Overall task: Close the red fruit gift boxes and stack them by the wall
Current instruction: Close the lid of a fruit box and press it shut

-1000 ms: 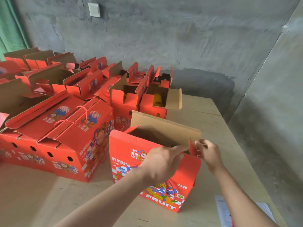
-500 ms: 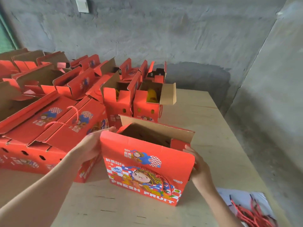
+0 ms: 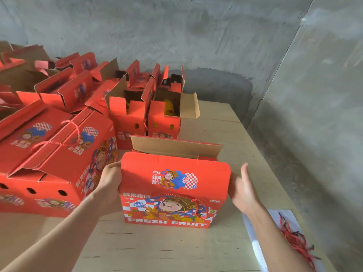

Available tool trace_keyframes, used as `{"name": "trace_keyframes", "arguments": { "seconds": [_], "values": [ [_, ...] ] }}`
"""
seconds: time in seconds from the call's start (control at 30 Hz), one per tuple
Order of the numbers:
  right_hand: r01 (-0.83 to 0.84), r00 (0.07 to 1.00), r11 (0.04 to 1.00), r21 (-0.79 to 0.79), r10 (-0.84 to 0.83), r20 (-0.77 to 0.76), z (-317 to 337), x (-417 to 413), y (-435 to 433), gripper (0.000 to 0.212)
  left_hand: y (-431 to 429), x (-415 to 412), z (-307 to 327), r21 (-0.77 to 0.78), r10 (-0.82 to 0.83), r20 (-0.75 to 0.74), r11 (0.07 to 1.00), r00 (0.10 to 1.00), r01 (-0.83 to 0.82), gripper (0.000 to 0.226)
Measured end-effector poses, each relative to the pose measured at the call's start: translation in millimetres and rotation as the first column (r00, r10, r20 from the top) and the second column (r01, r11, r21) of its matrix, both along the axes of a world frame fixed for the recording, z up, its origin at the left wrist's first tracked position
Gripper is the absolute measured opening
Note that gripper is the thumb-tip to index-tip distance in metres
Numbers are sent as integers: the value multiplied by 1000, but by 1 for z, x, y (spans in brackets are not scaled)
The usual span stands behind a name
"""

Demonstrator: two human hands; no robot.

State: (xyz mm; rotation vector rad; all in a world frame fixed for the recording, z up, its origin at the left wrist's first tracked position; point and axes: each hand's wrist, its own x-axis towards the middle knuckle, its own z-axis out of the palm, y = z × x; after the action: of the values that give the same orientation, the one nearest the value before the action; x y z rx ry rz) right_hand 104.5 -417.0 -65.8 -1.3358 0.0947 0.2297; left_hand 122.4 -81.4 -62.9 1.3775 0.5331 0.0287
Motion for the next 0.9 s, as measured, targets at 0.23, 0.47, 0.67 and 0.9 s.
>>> {"name": "trace_keyframes", "arguments": {
  "seconds": [0.23, 0.47, 0.67, 0.9],
  "values": [
    [-7, 991, 950, -313, 50, 128, 2, -13, 14, 71, 2, 0, -3, 96, -65, 199, 994, 978, 47, 52],
    [419, 857, 600, -682, -13, 514, -8, -9, 43, 40, -7, -14, -8, 426, -131, 488, 899, 863, -104, 29],
    [584, 772, 360, -728, 30, 635, -14, -4, 47, 21, -6, -6, -11, 834, -336, 382, 526, 861, -165, 12],
    [641, 704, 359, -679, 77, 706, -9, -5, 50, 37, -7, -8, -4, 887, -382, 374, 412, 845, -207, 29]
  ]
}}
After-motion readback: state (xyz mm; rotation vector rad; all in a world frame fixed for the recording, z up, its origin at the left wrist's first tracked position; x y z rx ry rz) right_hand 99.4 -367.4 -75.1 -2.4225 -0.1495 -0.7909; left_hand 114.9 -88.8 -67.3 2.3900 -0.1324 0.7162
